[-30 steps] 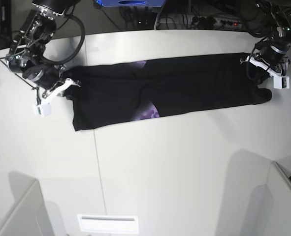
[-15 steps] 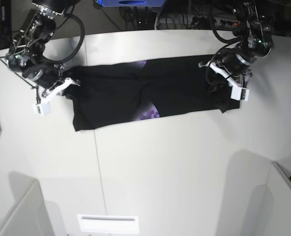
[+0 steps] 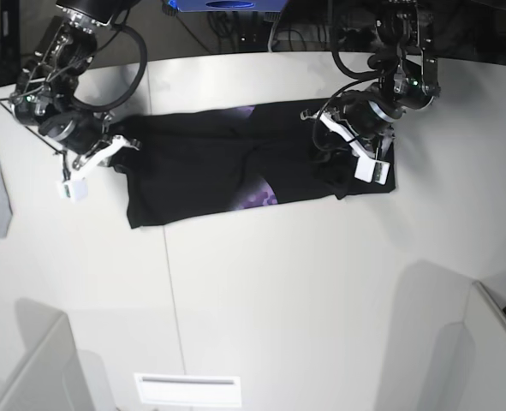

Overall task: Fold the T-shirt properly
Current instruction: 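Grasp the strip end with the left gripper and lift it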

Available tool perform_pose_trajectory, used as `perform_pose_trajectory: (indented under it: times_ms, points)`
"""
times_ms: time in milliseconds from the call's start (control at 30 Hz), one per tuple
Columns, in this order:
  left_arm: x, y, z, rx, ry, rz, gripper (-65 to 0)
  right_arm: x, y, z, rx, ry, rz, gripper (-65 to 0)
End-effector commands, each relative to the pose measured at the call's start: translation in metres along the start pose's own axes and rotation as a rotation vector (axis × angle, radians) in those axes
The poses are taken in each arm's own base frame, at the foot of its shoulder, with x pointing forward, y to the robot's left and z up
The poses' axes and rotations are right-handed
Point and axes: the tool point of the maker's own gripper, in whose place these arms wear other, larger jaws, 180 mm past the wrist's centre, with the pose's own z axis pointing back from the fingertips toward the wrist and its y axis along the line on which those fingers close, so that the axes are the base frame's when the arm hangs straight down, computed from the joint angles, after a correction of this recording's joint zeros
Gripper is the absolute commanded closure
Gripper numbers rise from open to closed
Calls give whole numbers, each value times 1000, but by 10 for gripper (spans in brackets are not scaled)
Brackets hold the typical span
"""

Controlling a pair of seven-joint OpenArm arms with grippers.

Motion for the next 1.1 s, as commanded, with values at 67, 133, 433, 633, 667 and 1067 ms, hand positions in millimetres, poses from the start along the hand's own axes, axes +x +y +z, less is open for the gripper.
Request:
perform_pose_trajectory:
  times_ms: [67, 133, 433, 633, 667, 1067]
  points:
    - [14, -8, 1, -30, -47, -7, 0, 12, 4, 4, 14, -42, 23, 0]
    - [15, -11, -1, -35, -54, 1, 0, 12, 4, 4, 14, -42, 23, 0]
    - [15, -13, -1, -42, -56, 9, 0, 14, 5, 4, 15, -45, 27, 0]
    - [7, -18, -2, -53, -29, 10, 0, 15, 5, 4, 14, -46, 28, 0]
    - [2, -22, -4, -65, -6, 6, 0, 16, 5, 4, 15, -47, 28, 0]
    - [2, -27, -7, -74, 2, 9, 0, 13, 4, 4, 12, -41, 24, 0]
